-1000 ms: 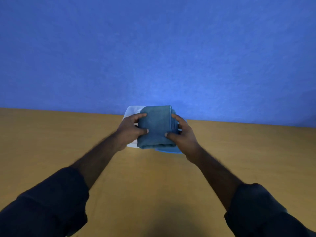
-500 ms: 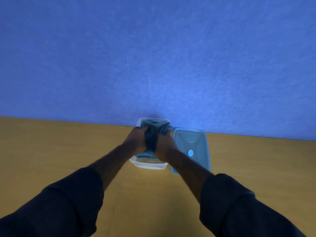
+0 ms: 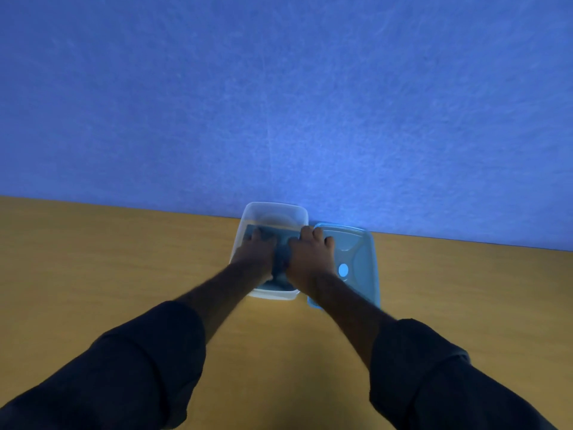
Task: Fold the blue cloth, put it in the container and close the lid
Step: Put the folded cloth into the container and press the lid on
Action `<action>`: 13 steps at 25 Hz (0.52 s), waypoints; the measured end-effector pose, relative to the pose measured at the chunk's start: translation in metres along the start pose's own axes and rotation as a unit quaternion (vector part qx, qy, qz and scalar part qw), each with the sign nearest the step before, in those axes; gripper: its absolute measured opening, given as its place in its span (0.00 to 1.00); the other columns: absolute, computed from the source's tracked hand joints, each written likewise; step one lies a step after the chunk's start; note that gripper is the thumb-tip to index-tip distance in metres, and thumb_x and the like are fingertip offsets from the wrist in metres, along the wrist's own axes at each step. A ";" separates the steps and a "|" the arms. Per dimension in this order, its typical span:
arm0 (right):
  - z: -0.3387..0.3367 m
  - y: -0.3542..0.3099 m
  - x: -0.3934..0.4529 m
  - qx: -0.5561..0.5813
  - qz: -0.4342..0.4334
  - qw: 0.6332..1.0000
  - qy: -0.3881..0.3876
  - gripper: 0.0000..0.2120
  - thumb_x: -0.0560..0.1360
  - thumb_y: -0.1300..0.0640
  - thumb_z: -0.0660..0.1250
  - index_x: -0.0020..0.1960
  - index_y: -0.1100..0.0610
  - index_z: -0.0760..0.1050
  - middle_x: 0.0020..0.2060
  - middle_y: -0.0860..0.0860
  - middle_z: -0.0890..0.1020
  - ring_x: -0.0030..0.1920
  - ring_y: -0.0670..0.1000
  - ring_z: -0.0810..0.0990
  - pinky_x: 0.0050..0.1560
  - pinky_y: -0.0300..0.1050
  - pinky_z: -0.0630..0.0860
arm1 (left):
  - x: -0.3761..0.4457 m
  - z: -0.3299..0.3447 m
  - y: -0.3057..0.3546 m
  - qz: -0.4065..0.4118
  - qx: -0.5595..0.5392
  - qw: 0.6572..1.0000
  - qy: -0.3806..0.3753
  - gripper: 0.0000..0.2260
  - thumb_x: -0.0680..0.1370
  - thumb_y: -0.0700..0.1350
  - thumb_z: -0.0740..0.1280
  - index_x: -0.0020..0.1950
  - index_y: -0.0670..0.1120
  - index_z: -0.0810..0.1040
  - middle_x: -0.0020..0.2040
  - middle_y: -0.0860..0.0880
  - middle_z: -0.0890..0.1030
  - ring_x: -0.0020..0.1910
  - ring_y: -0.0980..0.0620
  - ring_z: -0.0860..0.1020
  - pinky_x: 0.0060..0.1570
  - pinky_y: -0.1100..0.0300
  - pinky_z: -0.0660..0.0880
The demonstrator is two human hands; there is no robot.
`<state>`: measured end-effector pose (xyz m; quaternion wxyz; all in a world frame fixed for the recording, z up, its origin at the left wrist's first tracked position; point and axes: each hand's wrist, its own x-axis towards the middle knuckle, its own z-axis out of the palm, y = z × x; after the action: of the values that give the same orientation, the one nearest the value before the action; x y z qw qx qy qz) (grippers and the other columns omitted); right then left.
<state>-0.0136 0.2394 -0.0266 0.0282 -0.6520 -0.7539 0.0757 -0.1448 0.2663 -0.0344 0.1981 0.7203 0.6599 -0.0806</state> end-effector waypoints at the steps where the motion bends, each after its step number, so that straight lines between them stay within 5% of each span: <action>1: -0.001 0.009 -0.003 0.038 0.017 0.998 0.041 0.15 0.71 0.51 0.65 0.57 0.54 0.77 0.58 0.56 0.75 0.61 0.60 0.69 0.57 0.55 0.64 | 0.002 0.001 -0.002 0.009 -0.011 0.999 -0.032 0.31 0.76 0.44 0.70 0.77 0.46 0.62 0.78 0.39 0.58 0.72 0.36 0.67 0.70 0.45 0.68; 5: 0.012 0.045 -0.031 0.151 0.100 0.981 0.072 0.13 0.75 0.53 0.63 0.57 0.56 0.77 0.55 0.56 0.78 0.58 0.59 0.74 0.57 0.53 0.70 | 0.006 0.003 -0.005 0.030 -0.015 0.998 -0.062 0.44 0.66 0.44 0.79 0.78 0.48 0.60 0.77 0.41 0.60 0.70 0.39 0.70 0.69 0.46 0.70; 9: 0.047 0.056 -0.072 0.085 0.062 0.992 -0.076 0.20 0.74 0.44 0.65 0.59 0.56 0.72 0.56 0.55 0.77 0.57 0.58 0.75 0.56 0.53 0.74 | 0.004 0.004 -0.003 0.040 -0.018 0.998 -0.042 0.38 0.67 0.45 0.77 0.74 0.48 0.65 0.76 0.42 0.62 0.69 0.40 0.71 0.68 0.46 0.71; 13: 0.060 0.050 -0.085 0.032 0.009 0.995 -0.091 0.19 0.76 0.44 0.63 0.58 0.56 0.70 0.54 0.55 0.78 0.56 0.58 0.76 0.54 0.53 0.73 | -0.008 0.005 0.000 0.032 -0.016 0.999 -0.012 0.32 0.71 0.43 0.74 0.73 0.46 0.68 0.75 0.43 0.65 0.70 0.41 0.71 0.68 0.47 0.71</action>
<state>0.0399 0.1573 -0.0887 -0.0204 -0.6478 -0.7449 0.1585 -0.1448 0.2565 -0.0357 0.2205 0.7367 0.6352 -0.0723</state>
